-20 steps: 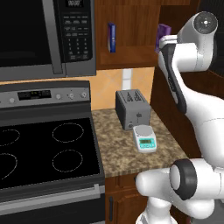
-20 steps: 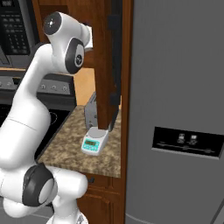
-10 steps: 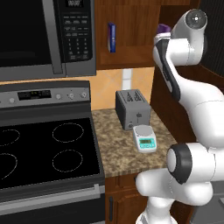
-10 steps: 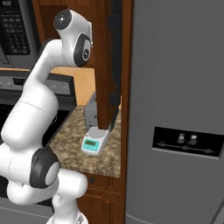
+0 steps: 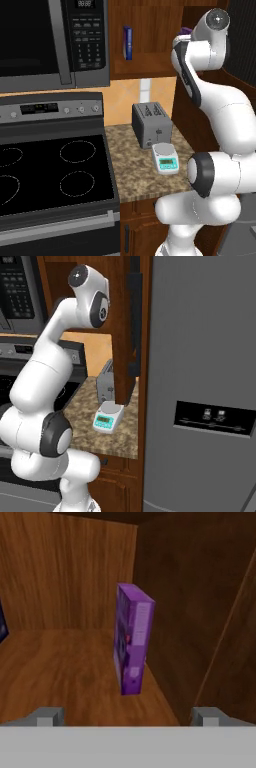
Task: Pick the cereal and place it on the digital scale for weighing, and close the cabinet.
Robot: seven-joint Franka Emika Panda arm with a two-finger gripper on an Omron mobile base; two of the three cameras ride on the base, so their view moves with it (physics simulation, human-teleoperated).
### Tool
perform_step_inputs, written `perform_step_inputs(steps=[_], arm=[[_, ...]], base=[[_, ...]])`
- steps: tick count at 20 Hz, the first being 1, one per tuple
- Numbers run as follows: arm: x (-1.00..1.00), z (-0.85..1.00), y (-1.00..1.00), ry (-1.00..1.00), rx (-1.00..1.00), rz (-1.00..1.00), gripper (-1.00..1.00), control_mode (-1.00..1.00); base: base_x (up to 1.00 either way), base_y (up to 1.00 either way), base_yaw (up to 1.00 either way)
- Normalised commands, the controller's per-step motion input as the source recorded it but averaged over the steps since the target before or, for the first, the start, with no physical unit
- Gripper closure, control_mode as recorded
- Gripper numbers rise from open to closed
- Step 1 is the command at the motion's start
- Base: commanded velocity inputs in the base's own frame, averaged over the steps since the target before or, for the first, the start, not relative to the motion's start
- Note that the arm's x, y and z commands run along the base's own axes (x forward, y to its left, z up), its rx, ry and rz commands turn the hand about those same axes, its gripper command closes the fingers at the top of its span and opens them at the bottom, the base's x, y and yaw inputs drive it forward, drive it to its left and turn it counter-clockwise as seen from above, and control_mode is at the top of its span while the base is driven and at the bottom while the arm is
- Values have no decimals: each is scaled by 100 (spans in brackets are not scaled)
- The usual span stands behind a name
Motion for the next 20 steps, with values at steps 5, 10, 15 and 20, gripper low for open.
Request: perform_step_inputs(steps=[5,10,15,20], arm=[[36,-1,-1,0,0,0,-100,-100],[13,-1,-12,0,0,-2,-100,-100],[11,-8,-9,0,0,-7,-100,-100],[45,-22,0,0,-1,-6,-100,-100]], base=[[0,0,0],[0,0,0],[0,0,0],[0,0,0]])
